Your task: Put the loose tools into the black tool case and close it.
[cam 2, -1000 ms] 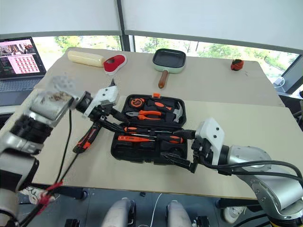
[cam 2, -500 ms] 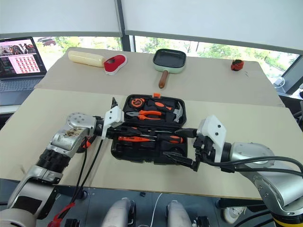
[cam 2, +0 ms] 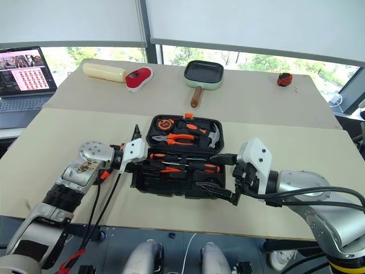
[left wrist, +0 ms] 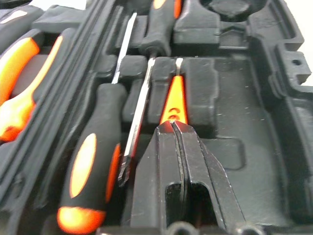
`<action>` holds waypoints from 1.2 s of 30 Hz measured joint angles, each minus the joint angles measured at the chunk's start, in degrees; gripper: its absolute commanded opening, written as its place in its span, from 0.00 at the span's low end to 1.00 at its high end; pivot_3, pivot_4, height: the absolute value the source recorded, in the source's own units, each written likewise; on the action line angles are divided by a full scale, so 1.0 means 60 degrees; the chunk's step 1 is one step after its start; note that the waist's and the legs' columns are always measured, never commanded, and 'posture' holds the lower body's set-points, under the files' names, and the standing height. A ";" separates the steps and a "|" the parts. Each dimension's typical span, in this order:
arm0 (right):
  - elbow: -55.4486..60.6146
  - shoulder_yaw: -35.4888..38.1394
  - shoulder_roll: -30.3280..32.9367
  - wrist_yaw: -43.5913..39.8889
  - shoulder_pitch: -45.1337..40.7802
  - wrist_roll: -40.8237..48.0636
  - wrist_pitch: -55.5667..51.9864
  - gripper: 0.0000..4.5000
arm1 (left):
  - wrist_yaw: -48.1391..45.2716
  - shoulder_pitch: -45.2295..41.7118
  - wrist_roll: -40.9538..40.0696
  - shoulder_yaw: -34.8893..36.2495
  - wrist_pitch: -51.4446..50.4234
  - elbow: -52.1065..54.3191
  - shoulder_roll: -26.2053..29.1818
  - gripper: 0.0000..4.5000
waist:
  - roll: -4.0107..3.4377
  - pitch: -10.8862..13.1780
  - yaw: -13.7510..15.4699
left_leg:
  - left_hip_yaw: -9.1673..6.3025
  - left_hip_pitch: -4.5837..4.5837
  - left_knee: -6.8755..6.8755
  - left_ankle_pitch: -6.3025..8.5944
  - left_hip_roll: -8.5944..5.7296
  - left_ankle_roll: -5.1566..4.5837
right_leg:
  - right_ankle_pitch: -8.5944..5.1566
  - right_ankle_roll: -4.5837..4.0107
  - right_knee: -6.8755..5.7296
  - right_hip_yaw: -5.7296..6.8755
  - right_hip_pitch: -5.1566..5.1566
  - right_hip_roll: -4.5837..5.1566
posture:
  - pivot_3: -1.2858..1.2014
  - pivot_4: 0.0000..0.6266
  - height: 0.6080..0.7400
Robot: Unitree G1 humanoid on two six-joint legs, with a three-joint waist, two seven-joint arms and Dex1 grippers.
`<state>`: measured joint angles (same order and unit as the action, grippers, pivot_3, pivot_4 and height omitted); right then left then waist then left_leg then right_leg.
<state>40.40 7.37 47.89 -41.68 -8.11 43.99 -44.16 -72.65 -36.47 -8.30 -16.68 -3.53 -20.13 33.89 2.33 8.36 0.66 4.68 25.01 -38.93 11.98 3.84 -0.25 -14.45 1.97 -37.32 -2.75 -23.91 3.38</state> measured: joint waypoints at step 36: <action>-0.2368 -0.2132 -0.0587 -0.2223 -0.2966 -0.1122 0.0824 1.00 | 0.3894 0.7318 -0.3365 0.8222 -0.7168 0.7515 0.2140 0.99 | 0.0020 0.0015 0.0074 | 0.0022 -0.0046 0.0026 -0.0013 0.0021 0.0032 | -0.0035 -0.0065 -0.0058 0.0030 -0.0022 0.0027 | 0.52 0.24 1.00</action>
<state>26.19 -5.42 44.37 -55.02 -25.91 37.26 -39.22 -49.28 7.44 -28.49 32.65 -46.54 24.96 46.73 2.45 8.45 1.10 4.82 24.74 -38.77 11.90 3.97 -0.06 -14.66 1.58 -37.66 -2.56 -24.04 3.54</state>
